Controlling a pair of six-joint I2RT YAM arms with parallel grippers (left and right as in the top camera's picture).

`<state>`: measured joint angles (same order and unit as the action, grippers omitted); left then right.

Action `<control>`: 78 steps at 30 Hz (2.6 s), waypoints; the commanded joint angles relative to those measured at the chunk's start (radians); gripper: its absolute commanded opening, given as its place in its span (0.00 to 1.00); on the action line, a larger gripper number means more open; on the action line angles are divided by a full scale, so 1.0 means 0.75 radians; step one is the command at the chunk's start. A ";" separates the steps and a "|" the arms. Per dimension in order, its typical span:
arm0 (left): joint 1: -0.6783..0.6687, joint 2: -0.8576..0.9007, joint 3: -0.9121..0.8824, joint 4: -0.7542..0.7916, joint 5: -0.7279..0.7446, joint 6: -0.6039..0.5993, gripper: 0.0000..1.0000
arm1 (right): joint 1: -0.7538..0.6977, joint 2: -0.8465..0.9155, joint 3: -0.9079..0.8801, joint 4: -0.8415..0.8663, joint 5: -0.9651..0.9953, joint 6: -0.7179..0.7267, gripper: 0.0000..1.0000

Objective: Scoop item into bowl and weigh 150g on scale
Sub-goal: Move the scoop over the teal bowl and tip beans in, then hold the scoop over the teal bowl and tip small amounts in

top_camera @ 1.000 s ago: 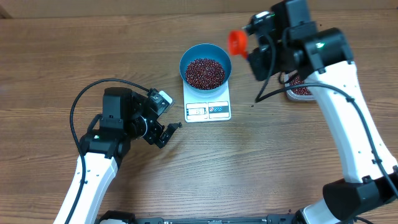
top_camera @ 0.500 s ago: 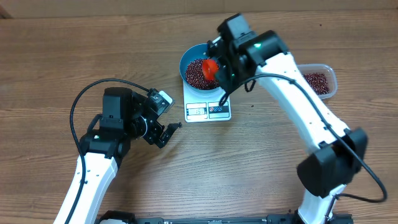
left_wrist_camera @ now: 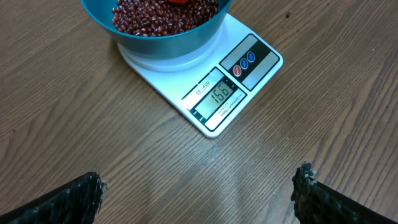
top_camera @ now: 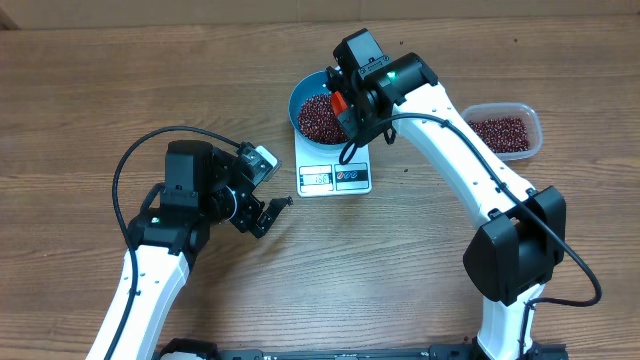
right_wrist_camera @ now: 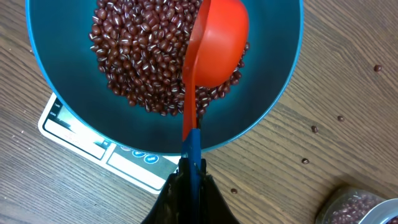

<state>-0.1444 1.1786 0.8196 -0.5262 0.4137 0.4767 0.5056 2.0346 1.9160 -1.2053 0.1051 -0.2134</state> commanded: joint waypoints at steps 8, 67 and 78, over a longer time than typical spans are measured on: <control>-0.001 -0.001 0.001 0.004 -0.004 -0.013 1.00 | -0.001 0.046 0.025 -0.014 -0.104 0.004 0.04; -0.001 -0.001 0.001 0.004 -0.004 -0.013 1.00 | -0.081 -0.179 0.128 -0.109 -0.209 0.035 0.04; -0.001 -0.001 0.001 0.004 -0.004 -0.013 1.00 | 0.014 -0.179 0.128 -0.111 0.009 0.029 0.04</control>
<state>-0.1444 1.1786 0.8196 -0.5262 0.4137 0.4767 0.5156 1.9457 1.9747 -1.2942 0.0669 -0.1917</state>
